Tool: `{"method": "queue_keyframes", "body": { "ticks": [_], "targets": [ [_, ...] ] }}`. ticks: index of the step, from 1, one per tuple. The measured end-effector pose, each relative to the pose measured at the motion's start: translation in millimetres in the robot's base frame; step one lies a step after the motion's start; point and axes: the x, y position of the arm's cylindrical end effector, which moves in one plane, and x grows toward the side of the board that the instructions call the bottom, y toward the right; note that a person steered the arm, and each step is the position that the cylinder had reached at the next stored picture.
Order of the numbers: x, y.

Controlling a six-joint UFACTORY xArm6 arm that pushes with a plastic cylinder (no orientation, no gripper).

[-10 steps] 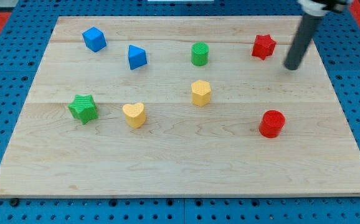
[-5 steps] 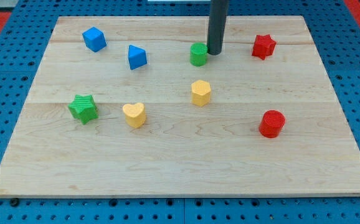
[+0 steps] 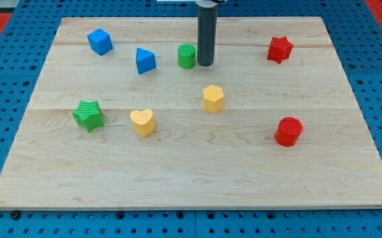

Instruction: Place the green circle diagonally to the top right side of the blue triangle

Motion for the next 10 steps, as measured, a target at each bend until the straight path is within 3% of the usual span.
{"method": "queue_keyframes", "body": {
  "ticks": [2,3,4,6,7,8,10],
  "targets": [
    [8,-31],
    [-17,-42],
    [-41,-17],
    [-30,-56],
    [-31,-101],
    [-47,-118],
    [-58,-27]
  ]
}}
